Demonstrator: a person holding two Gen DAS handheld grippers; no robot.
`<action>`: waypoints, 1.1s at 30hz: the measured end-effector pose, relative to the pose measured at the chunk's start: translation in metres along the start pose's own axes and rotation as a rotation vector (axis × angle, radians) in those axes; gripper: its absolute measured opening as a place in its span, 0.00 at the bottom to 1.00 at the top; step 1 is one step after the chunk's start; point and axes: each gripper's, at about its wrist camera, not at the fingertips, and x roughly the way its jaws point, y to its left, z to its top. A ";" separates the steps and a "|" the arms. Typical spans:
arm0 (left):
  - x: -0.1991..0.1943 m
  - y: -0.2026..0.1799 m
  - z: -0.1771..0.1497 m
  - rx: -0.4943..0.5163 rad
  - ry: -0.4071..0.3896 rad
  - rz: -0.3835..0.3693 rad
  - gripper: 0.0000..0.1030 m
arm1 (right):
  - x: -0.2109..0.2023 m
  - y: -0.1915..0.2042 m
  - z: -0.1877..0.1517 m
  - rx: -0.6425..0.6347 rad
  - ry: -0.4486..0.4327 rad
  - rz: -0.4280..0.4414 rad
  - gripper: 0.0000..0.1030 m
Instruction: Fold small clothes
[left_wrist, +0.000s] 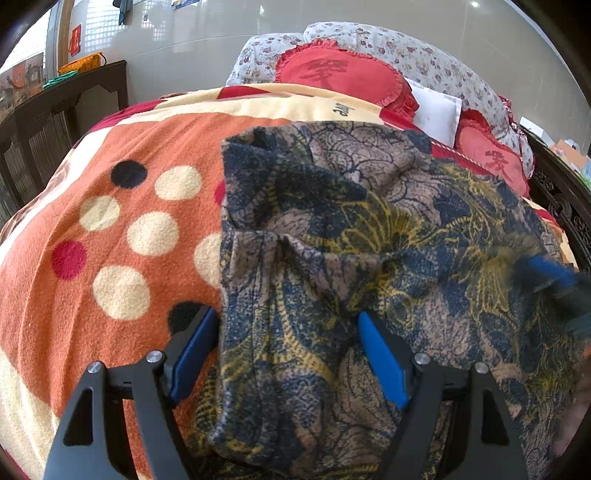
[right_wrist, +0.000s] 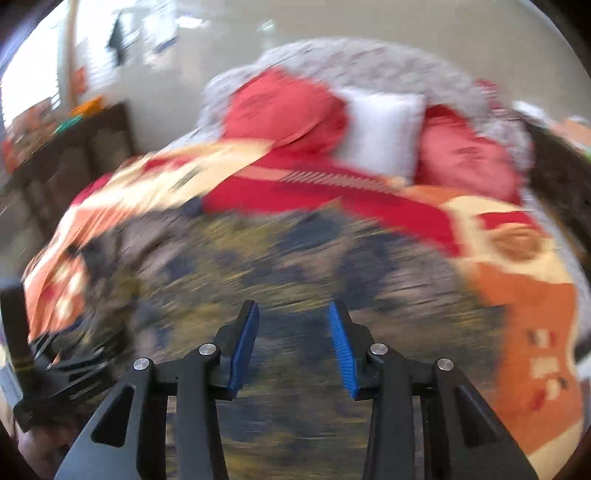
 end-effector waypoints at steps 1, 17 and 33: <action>0.000 0.000 0.000 0.000 0.001 0.000 0.79 | 0.015 0.005 -0.005 -0.036 0.010 -0.045 0.25; 0.001 0.000 0.000 -0.002 0.001 -0.006 0.80 | -0.046 -0.029 -0.116 0.045 0.003 -0.102 0.37; -0.043 0.040 -0.002 -0.103 -0.020 -0.142 0.76 | -0.070 -0.078 -0.138 0.160 -0.055 -0.135 0.39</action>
